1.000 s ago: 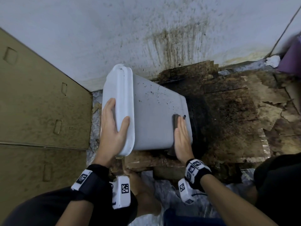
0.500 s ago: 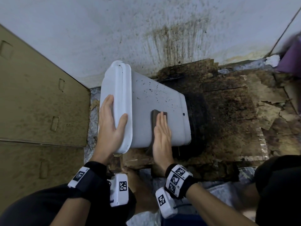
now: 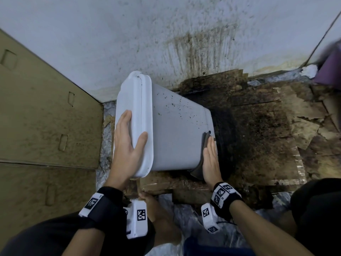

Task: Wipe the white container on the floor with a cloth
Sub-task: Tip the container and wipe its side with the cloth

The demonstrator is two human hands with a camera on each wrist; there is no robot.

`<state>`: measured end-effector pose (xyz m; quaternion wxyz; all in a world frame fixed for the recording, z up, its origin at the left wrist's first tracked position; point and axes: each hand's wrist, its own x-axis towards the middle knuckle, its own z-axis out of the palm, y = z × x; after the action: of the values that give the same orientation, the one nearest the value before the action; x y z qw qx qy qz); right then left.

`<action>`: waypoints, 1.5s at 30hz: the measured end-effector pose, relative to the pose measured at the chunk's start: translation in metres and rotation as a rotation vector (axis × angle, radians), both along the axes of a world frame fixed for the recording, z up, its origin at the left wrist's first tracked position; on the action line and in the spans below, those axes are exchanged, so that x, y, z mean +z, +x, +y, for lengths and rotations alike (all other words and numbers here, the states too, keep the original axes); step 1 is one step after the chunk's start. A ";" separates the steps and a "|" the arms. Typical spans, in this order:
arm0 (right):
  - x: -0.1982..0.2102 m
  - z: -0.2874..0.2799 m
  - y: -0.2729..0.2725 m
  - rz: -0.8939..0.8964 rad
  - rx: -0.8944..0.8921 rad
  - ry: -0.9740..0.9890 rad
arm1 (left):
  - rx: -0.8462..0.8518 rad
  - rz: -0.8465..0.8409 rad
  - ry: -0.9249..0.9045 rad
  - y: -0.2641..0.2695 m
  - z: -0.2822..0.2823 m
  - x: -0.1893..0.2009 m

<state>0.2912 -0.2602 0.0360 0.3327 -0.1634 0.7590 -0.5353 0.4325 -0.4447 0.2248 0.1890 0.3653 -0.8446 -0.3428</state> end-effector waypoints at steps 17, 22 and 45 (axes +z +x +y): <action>0.062 -0.026 0.031 0.427 0.293 -0.175 | 0.000 -0.005 -0.008 0.003 -0.001 -0.002; -0.009 0.010 -0.003 0.194 0.141 0.018 | 0.006 0.020 0.001 0.005 -0.003 -0.004; 0.078 -0.029 0.036 0.426 0.377 -0.063 | 0.015 -0.001 -0.016 0.008 -0.006 -0.003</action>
<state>0.3270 -0.2895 0.1142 0.2543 -0.4207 0.7511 -0.4407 0.4404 -0.4504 0.2216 0.1939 0.3702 -0.8447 -0.3345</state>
